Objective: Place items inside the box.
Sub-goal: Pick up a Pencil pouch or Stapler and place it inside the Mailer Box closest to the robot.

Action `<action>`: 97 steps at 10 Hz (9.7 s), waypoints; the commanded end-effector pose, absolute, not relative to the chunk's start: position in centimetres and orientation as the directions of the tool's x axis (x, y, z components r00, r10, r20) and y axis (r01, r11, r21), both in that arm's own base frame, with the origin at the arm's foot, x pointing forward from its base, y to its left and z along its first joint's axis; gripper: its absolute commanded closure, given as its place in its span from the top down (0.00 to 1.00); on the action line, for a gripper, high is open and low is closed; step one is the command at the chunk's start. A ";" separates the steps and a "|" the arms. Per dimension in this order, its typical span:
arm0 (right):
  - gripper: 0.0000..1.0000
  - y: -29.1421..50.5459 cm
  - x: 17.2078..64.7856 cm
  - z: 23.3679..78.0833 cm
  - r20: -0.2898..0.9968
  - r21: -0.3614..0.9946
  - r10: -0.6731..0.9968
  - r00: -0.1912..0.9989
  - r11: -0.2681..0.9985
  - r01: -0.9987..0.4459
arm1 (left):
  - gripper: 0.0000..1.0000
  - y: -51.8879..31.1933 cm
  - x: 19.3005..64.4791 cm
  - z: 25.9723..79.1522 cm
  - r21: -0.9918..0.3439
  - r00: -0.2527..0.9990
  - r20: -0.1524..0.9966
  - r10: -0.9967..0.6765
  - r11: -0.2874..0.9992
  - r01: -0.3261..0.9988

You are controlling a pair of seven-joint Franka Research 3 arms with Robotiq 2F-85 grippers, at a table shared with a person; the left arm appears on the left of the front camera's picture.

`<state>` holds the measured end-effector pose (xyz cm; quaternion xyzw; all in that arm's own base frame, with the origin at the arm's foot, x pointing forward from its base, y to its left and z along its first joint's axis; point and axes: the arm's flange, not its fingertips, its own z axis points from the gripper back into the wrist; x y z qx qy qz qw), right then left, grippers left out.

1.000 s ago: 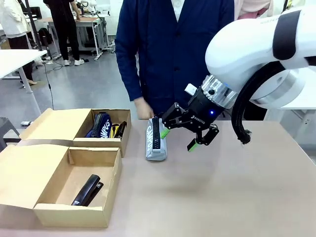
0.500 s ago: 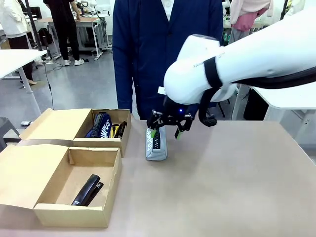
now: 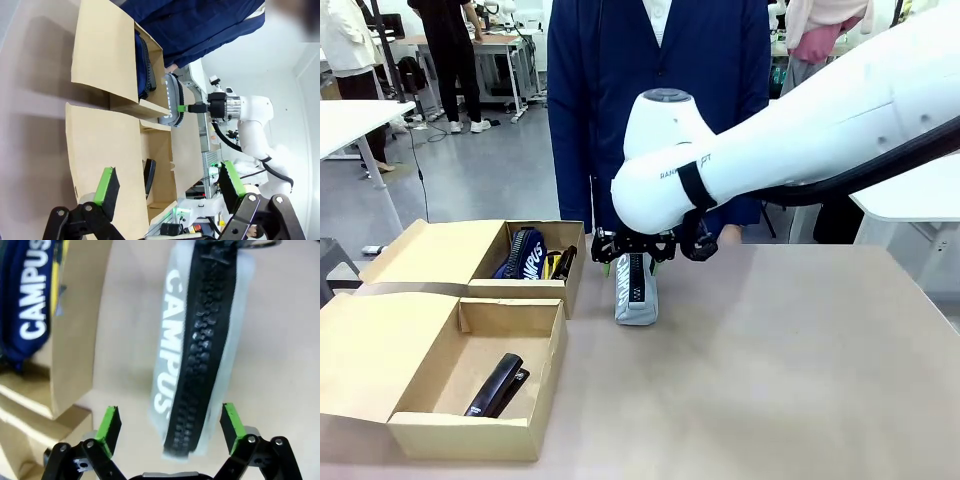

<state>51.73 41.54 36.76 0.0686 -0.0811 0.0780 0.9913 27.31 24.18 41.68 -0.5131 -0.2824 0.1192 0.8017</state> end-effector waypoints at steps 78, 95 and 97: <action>0.07 44.9 31.5 48.6 -0.007 0.733 0.085 0.996 0.678 -0.053 | 1.00 24.2 27.4 41.7 -0.891 0.798 0.353 0.488 0.436 0.127; 0.07 59.8 29.7 45.4 0.153 0.390 -0.024 0.988 0.920 -0.038 | 1.00 24.2 27.4 41.7 -0.891 0.798 0.353 0.488 0.436 0.127; 0.07 60.2 30.0 43.9 0.142 0.361 -0.028 0.990 0.932 -0.025 | 1.00 24.2 27.4 41.7 -0.891 0.798 0.353 0.488 0.436 0.127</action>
